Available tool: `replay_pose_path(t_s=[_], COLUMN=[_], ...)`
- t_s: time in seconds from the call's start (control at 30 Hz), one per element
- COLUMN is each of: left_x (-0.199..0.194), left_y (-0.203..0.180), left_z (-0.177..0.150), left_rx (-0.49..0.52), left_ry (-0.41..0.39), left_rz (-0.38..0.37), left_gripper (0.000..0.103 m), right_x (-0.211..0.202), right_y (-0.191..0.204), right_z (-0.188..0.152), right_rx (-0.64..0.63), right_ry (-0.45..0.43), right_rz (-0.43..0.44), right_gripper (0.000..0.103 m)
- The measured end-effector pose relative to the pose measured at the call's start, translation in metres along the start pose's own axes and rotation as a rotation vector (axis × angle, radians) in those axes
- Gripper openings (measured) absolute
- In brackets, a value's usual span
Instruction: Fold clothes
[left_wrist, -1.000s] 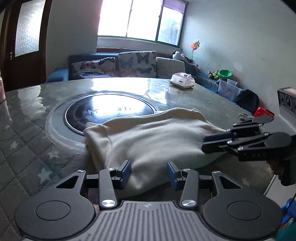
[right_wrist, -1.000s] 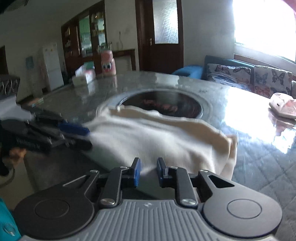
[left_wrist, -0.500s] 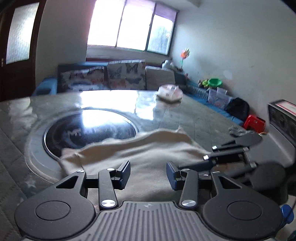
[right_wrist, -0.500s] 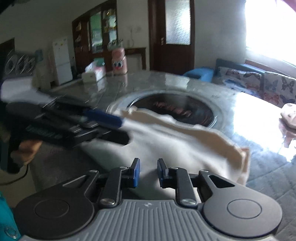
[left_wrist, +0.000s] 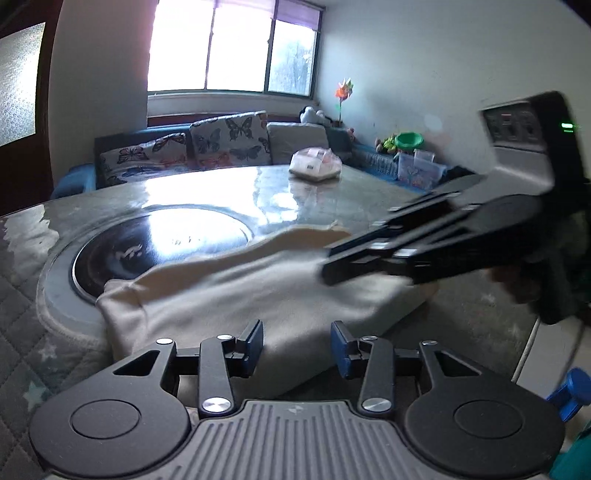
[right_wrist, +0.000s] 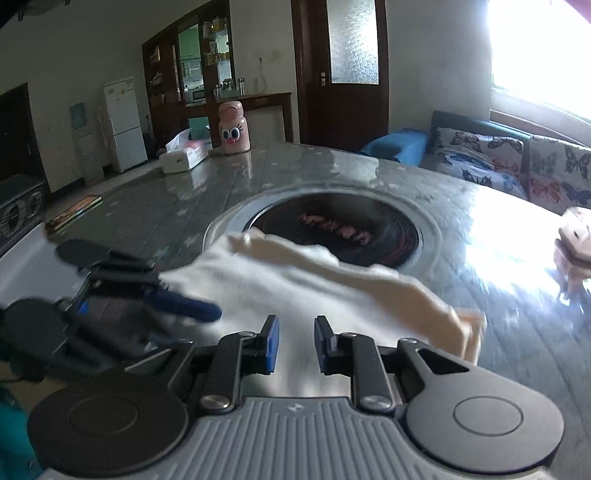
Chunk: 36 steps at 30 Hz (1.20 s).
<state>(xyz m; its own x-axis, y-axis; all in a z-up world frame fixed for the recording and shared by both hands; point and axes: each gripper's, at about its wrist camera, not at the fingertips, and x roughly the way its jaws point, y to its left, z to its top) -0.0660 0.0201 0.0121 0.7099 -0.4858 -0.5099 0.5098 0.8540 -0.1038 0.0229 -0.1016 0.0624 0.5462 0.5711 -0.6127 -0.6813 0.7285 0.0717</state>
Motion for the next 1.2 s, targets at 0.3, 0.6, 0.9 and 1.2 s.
replay_pose_path(t_s=[0.3,0.6,0.9,1.2], left_x=[0.008,0.006,0.004,0.003], left_y=[0.0,0.005,0.004,0.007], left_z=[-0.009,-0.011,-0.012,-0.013], left_rx=[-0.024,-0.043,-0.053,-0.066], left_ry=[0.021,0.014,0.004,-0.002], left_rz=[-0.019,-0.044,-0.046,-0.054], left_gripper=[0.044,0.044,0.046,0.048], right_x=[0.072,0.086,0.124,0.125], right_y=[-0.029,-0.026,-0.007,0.014], right_z=[0.04,0.053,0.066,0.074], right_rx=[0.089,0.076,0.033,-0.038], right_ry=[0.106,0.103,0.141,0.135], right_rz=[-0.022,-0.035,-0.025,0.019], right_gripper=[0.02,0.02,0.024,0.029])
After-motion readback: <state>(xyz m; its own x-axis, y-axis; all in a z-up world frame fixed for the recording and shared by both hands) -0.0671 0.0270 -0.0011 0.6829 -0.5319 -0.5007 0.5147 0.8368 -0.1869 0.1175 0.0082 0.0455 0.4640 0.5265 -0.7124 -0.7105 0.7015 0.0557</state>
